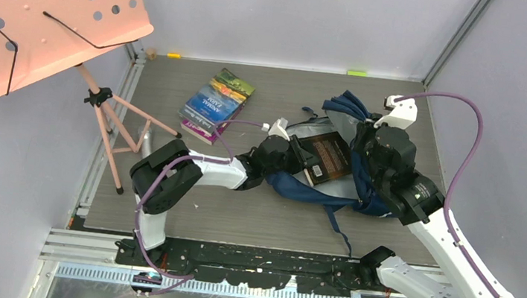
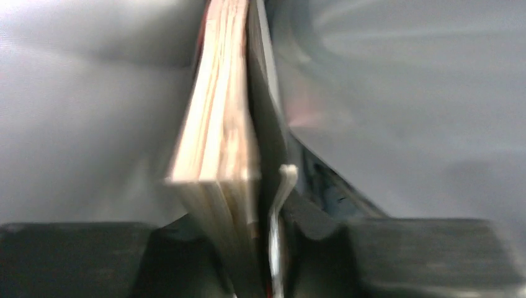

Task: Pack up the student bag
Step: Place the book in the student bag, then pick up the book from the center of the board.

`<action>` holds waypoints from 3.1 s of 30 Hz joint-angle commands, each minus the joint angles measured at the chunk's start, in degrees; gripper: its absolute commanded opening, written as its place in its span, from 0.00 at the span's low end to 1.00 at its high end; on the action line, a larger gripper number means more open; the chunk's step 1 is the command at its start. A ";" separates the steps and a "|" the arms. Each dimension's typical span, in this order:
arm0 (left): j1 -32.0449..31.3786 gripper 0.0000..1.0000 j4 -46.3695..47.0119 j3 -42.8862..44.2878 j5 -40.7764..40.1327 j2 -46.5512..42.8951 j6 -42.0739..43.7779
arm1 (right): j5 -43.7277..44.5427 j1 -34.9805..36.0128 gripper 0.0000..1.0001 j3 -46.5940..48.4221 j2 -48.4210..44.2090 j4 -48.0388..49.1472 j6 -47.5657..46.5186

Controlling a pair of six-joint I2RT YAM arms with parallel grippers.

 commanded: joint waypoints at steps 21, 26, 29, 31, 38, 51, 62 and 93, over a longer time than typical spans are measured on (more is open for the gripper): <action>1.92 1.00 -38.92 7.00 -5.82 -25.69 49.05 | 4.98 0.26 0.01 0.84 -6.47 13.77 -3.53; 12.71 1.00 -52.75 8.78 0.54 -31.10 58.62 | 4.58 0.26 0.01 0.46 -7.01 12.20 -3.75; 18.96 1.00 -58.18 9.41 1.12 -31.74 65.35 | 3.93 0.25 0.01 0.01 -7.26 12.08 -3.59; 22.02 1.00 -61.04 10.36 0.07 -30.49 69.62 | 3.59 0.26 0.01 -0.20 -7.21 11.99 -3.38; 25.71 1.00 -63.65 17.54 -11.69 -18.59 79.12 | 2.62 0.24 0.01 -0.71 -7.18 11.81 -2.64; 29.82 1.00 -57.29 29.41 -11.04 3.10 88.58 | 3.43 0.26 0.01 -0.26 -8.71 10.73 -3.29; 29.23 1.00 -56.77 29.20 -4.54 9.58 88.34 | 3.51 0.26 0.01 0.38 -9.04 9.97 -3.72; 26.43 0.53 -58.59 29.95 -20.40 9.75 86.10 | 2.44 0.26 0.00 0.25 -9.59 10.38 -2.68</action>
